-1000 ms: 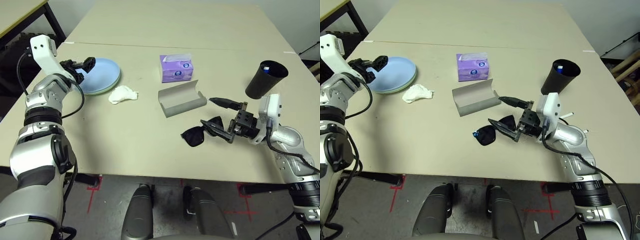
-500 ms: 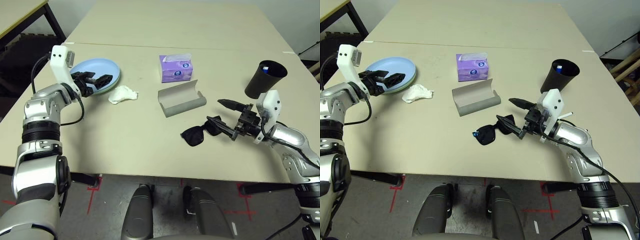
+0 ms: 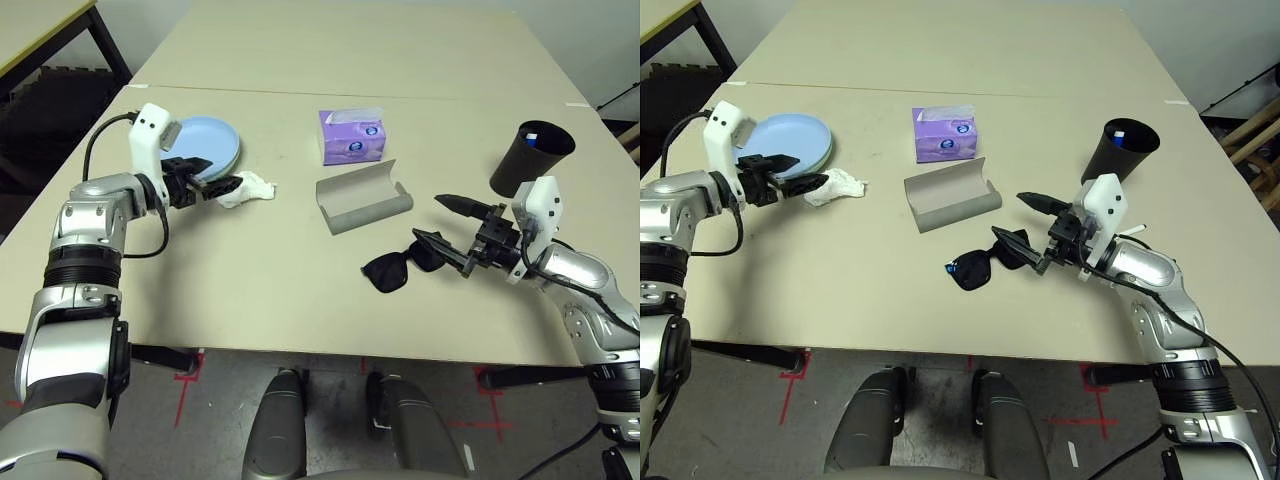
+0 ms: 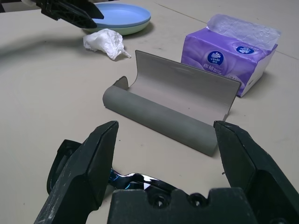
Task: Organize and tidy the items on the table.
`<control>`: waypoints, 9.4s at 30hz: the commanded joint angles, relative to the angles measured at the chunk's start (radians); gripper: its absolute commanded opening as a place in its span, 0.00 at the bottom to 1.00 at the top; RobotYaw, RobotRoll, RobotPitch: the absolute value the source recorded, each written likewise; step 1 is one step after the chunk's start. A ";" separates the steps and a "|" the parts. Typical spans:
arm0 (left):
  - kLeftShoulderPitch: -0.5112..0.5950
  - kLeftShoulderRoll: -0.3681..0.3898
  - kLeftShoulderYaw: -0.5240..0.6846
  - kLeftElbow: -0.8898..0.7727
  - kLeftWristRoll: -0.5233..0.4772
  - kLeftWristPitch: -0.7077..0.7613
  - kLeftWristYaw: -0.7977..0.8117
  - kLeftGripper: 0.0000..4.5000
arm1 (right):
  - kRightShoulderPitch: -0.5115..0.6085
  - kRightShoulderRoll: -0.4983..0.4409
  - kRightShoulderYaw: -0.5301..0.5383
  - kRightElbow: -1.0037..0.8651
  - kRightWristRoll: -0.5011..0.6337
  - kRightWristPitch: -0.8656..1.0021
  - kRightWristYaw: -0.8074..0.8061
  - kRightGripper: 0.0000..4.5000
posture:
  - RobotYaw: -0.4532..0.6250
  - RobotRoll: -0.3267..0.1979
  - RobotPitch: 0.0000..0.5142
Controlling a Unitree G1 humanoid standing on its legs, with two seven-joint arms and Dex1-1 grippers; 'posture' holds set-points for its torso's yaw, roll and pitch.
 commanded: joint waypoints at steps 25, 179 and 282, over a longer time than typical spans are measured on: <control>-0.030 -0.036 -0.044 0.106 0.069 -0.080 -0.045 0.01 | 0.027 0.020 -0.016 -0.005 0.019 -0.036 0.012 1.00 | 0.57 0.62 0.31; 0.152 -0.176 -0.131 -0.068 -0.253 -0.648 -0.645 0.99 | -0.564 -0.290 0.519 -0.182 -0.618 0.204 0.534 1.00 | 0.52 0.62 0.43; 0.193 -0.116 -0.234 -0.169 -0.292 -0.642 -0.645 1.00 | -0.617 -0.197 0.663 -0.080 -0.850 0.103 0.715 0.09 | 0.55 0.62 0.39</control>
